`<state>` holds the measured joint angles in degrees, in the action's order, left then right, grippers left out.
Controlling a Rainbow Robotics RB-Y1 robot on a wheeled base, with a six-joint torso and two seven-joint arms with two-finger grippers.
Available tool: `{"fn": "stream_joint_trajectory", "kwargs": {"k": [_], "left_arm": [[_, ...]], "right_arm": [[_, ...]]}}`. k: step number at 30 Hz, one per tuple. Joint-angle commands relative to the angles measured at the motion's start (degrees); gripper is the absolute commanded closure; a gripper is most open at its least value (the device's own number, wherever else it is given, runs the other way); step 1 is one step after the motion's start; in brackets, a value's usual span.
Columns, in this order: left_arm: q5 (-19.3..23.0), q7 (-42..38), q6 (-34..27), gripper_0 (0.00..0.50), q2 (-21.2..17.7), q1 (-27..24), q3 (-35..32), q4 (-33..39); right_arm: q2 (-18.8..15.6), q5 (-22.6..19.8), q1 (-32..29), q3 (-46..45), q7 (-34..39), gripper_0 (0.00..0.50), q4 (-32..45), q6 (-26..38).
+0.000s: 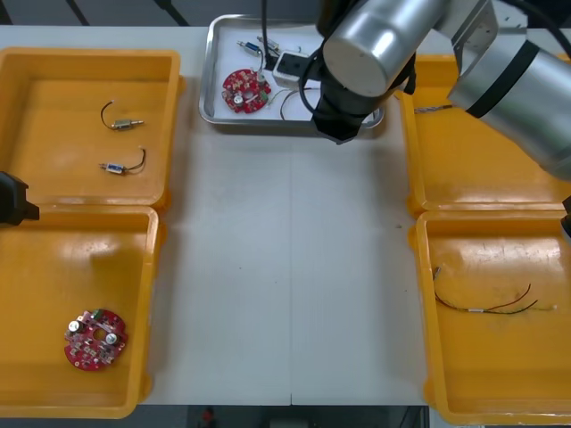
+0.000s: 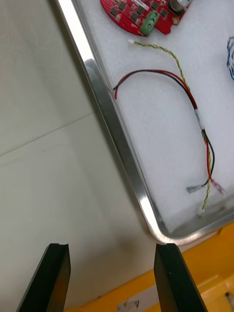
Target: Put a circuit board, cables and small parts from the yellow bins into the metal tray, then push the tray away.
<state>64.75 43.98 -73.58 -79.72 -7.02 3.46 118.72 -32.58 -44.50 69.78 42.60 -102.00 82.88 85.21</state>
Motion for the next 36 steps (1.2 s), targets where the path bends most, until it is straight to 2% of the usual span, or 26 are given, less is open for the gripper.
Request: {"fn": "stream_joint_trajectory", "kwargs": {"k": [1,8,13,19,22,26,32,36], "left_arm": [[0.03,3.92,0.54,0.000,-1.23,0.25,-1.62,0.20],[0.03,3.92,0.54,0.000,-1.23,0.25,-1.62,0.20],[0.03,3.92,0.54,0.000,-1.23,0.25,-1.62,0.20],[0.03,3.92,0.54,0.000,-1.23,0.25,-1.62,0.20],[0.03,3.92,0.54,0.000,-1.23,0.25,-1.62,0.20],[0.03,3.92,0.54,0.000,-1.23,0.25,-1.62,0.20],[0.03,3.92,0.54,0.000,-1.23,0.25,-1.62,0.20],[0.03,3.92,0.54,0.000,-1.23,0.25,-1.62,0.20]], "right_arm": [[-4.51,-2.79,-2.19,-8.59,7.08,0.000,4.57,4.97],[-11.37,-4.72,-6.85,-15.35,19.64,0.000,12.48,14.72],[-16.47,-7.98,-11.68,-21.77,28.43,0.000,16.79,20.08],[-21.39,-10.52,-18.01,-28.27,35.29,0.000,20.65,23.07],[-23.94,-12.28,-23.11,-33.02,38.89,0.000,22.94,24.13],[-25.87,-13.69,-29.61,-38.64,41.97,0.000,26.01,24.48],[-26.22,-14.22,-38.93,-46.20,44.52,0.000,29.71,24.79],[-26.22,-14.74,-42.36,-48.40,44.43,0.000,31.02,24.74]]}}
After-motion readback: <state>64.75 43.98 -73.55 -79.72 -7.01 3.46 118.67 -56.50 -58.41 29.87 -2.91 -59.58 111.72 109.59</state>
